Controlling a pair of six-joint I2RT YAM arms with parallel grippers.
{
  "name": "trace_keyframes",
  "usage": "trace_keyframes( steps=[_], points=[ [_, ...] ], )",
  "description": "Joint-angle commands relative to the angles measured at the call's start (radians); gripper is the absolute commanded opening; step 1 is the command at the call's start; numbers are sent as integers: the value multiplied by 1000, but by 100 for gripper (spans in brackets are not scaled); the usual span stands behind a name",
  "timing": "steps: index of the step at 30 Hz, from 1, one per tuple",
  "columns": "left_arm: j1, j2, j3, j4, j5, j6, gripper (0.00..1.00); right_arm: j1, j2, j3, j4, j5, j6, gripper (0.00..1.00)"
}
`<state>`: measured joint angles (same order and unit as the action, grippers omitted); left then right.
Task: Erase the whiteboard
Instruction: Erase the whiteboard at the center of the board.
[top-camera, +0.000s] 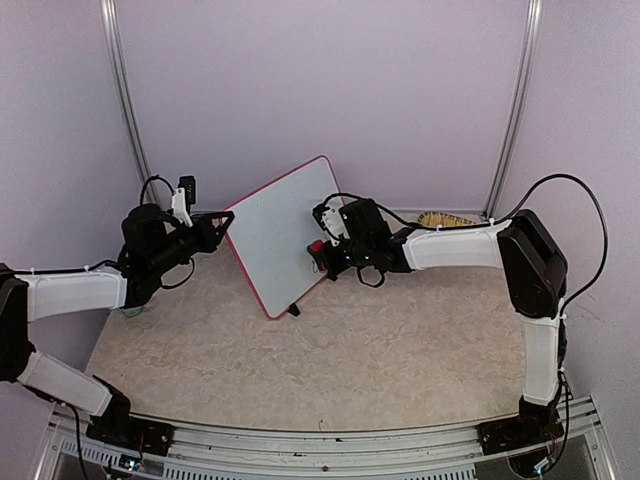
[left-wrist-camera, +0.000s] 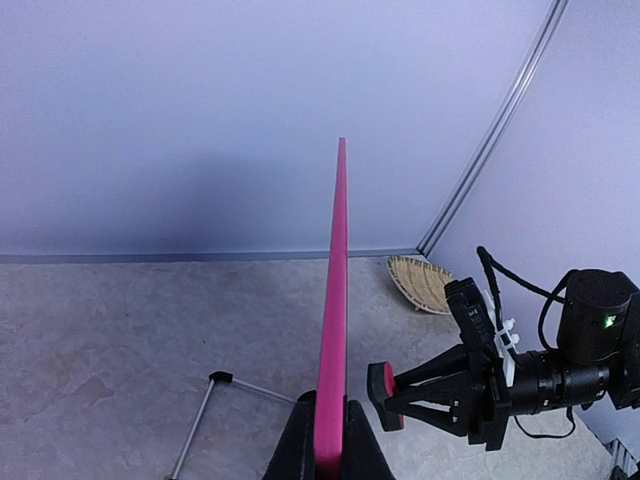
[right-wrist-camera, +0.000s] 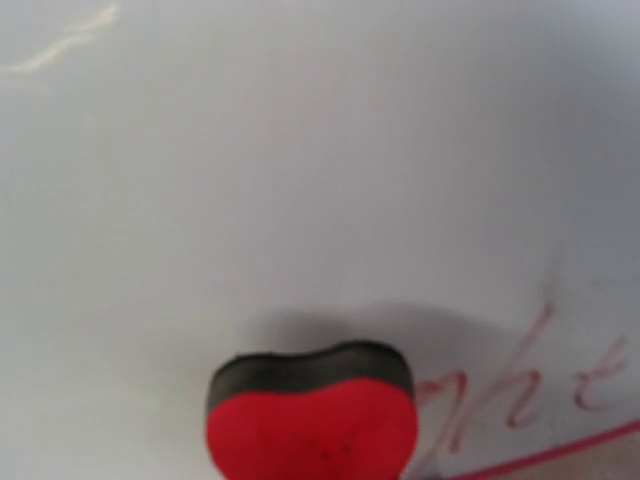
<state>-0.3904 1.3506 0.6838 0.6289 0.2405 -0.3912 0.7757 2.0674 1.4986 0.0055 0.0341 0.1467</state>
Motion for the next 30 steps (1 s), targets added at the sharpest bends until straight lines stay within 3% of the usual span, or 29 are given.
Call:
trace_keyframes(
  steps=[1,13,18,30],
  points=[
    [-18,-45,-41,-167,-79,-12,0,-3,-64,-42,34,-32,-7,11],
    [-145,-205,-145,-81,-246,74,0,7,-98,-98,56,-47,-25,11],
    [-169,-248,-186,-22,-245,114,0,8,-99,-108,61,-48,-25,11],
    [-207,-326,-203,-136,-338,28,0,34,-128,-113,69,-81,-65,11]
  ],
)
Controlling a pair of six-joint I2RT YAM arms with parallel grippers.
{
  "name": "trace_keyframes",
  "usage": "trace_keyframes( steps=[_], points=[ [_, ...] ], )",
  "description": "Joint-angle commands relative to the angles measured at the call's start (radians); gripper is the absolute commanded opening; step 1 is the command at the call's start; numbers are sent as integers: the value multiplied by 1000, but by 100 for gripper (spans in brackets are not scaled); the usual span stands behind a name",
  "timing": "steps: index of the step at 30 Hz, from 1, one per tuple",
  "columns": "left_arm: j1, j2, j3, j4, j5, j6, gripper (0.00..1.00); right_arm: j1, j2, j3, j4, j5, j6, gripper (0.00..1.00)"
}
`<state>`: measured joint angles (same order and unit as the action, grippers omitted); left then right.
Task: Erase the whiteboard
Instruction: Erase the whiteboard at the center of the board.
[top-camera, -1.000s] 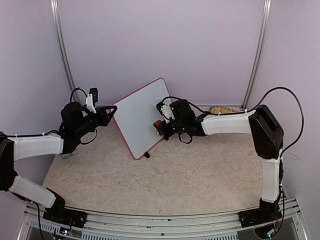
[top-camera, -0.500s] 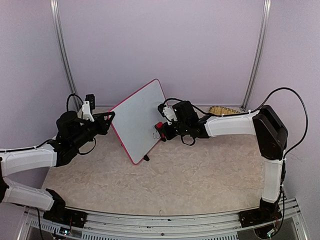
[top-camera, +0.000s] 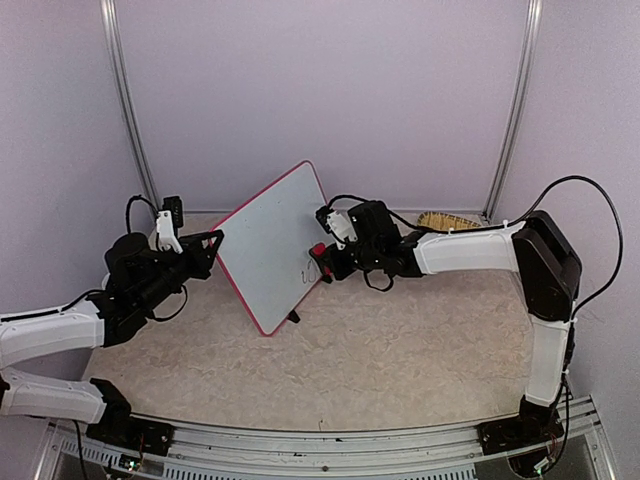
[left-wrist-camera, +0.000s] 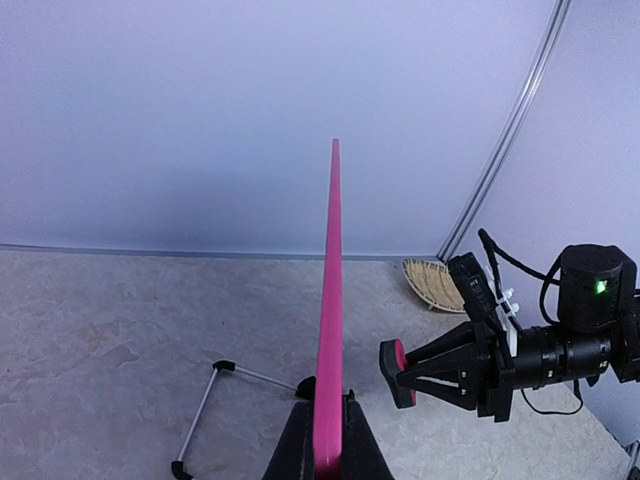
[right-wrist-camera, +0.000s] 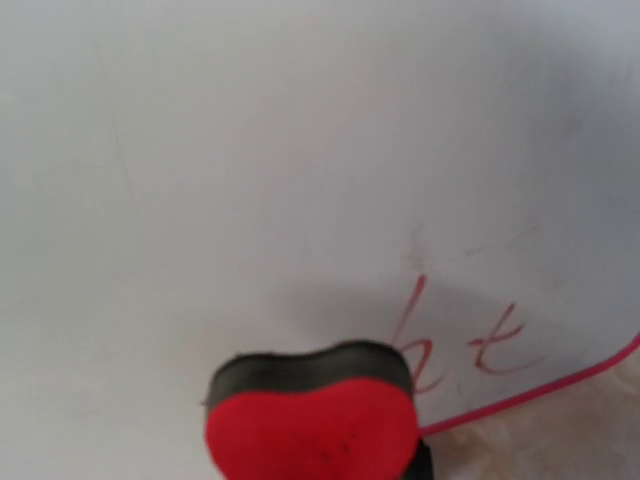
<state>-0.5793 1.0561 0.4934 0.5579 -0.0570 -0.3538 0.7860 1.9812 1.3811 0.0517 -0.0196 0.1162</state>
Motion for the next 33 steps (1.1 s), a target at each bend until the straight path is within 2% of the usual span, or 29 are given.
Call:
trace_keyframes(
  steps=[1,17,33],
  points=[
    [-20,-38,-15,-74,-49,-9,0,28,-35,12,17,-34,-43,11],
    [-18,-88,-16,-151,-82,-10,0,42,182,190,-111,-67,-110,10],
    [-16,-112,-17,-212,-101,-44,0,80,217,129,-187,-46,-163,9]
  ],
)
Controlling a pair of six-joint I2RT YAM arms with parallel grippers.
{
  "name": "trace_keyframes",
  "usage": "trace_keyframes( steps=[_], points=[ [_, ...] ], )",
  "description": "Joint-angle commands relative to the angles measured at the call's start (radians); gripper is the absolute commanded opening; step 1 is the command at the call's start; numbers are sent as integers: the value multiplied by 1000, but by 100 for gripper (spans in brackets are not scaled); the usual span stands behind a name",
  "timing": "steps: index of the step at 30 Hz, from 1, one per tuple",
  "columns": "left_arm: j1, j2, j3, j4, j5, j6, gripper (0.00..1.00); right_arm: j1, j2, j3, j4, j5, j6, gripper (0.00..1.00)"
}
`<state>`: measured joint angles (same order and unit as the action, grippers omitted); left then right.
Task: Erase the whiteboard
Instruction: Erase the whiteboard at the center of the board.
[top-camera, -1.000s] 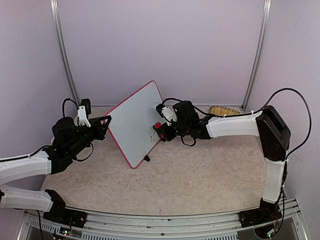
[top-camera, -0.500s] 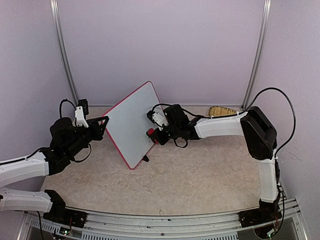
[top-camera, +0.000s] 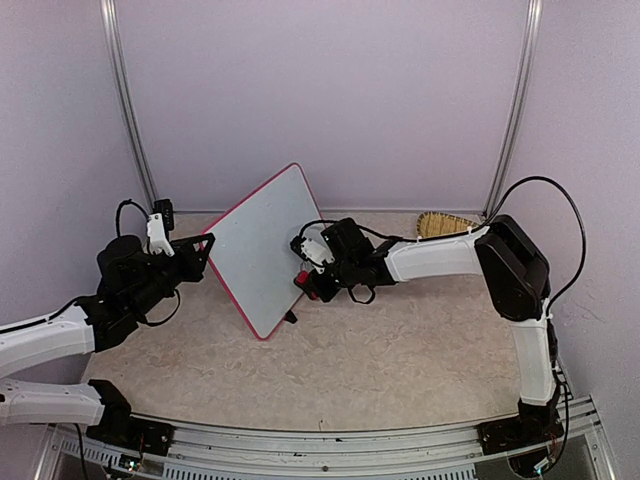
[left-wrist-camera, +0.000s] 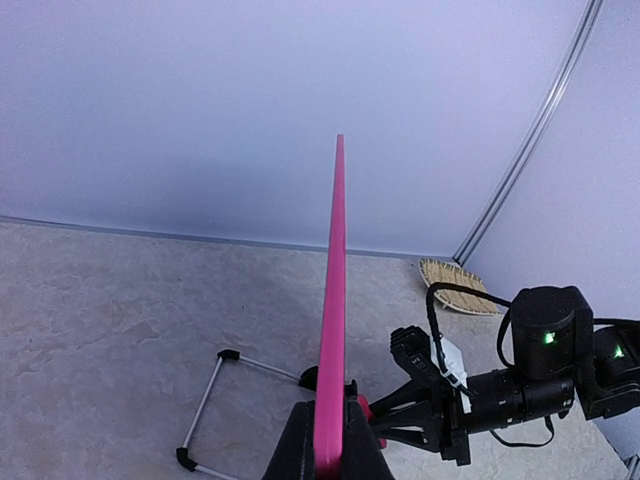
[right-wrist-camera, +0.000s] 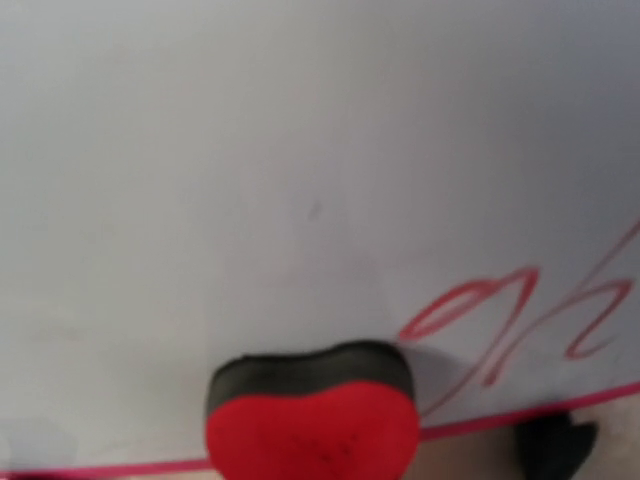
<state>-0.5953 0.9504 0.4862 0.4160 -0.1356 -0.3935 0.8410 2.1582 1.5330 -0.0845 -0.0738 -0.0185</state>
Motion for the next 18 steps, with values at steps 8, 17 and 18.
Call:
trace_keyframes(
  steps=[8,17,18],
  points=[
    [1,-16,-20,-77,-19,-5,0,26,44,-35,-56,24,-26,9],
    [1,-13,10,-130,-15,-20,0,22,25,40,-61,29,-34,9],
    [1,-12,17,-143,-17,-24,0,22,19,51,-61,29,-36,9]
  ],
)
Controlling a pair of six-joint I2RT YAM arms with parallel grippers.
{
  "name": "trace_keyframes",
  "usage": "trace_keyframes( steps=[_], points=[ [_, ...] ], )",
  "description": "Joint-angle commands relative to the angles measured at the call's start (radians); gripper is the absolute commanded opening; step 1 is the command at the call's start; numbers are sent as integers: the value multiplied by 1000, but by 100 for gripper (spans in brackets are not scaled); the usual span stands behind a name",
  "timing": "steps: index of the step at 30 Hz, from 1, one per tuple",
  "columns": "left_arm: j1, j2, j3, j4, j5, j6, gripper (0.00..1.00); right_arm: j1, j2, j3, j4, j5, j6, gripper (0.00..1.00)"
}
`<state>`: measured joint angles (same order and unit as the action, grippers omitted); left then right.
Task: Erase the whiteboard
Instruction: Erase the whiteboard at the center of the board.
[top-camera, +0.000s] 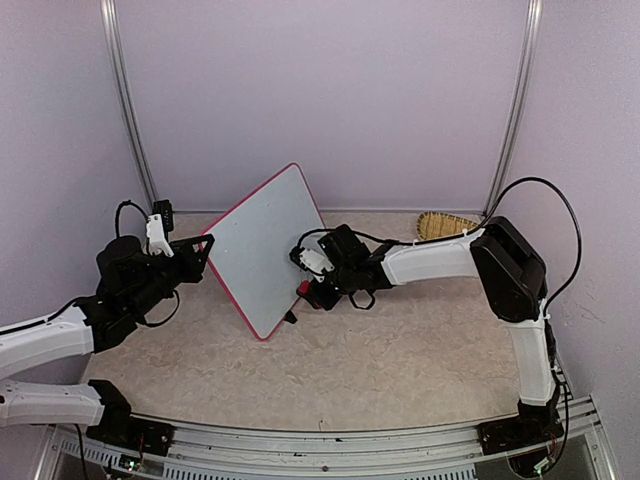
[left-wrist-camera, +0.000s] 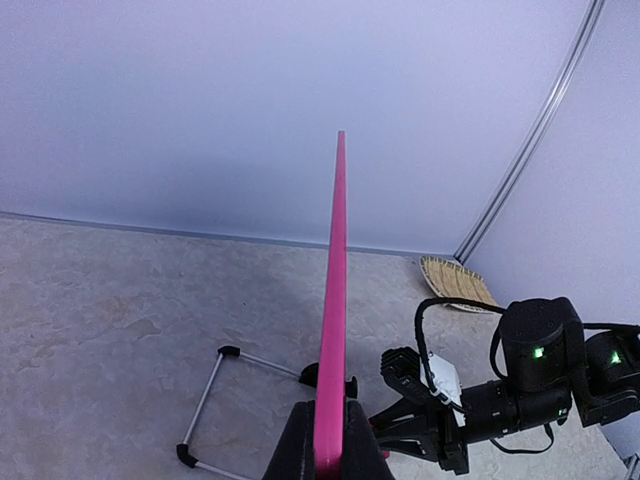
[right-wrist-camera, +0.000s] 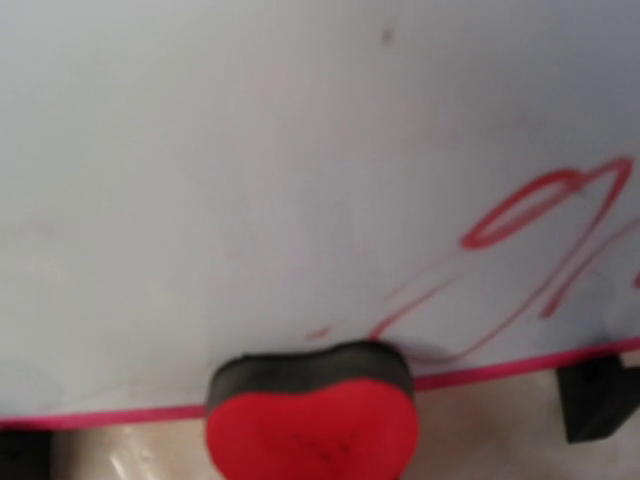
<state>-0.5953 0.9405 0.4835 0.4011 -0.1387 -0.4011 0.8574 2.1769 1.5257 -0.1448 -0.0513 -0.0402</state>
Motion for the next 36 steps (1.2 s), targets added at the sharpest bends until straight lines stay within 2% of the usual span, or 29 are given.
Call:
trace_keyframes(
  steps=[1,9,16,28,30,36],
  points=[
    [2,-4,24,-139,-16,-20,0,3,-7,68,0,8,-16,9],
    [3,-37,30,-192,-48,-31,0,3,-48,108,5,9,-23,9],
    [4,-61,14,-214,-110,-39,0,-6,-73,74,14,74,-9,9],
    [3,-144,-38,-243,-164,-66,0,-40,-105,18,37,54,11,9],
    [3,-147,-47,-245,-172,-72,6,-40,-103,16,40,53,12,9],
    [3,-167,-50,-263,-199,-83,35,-43,-99,14,45,53,13,9]
  ],
)
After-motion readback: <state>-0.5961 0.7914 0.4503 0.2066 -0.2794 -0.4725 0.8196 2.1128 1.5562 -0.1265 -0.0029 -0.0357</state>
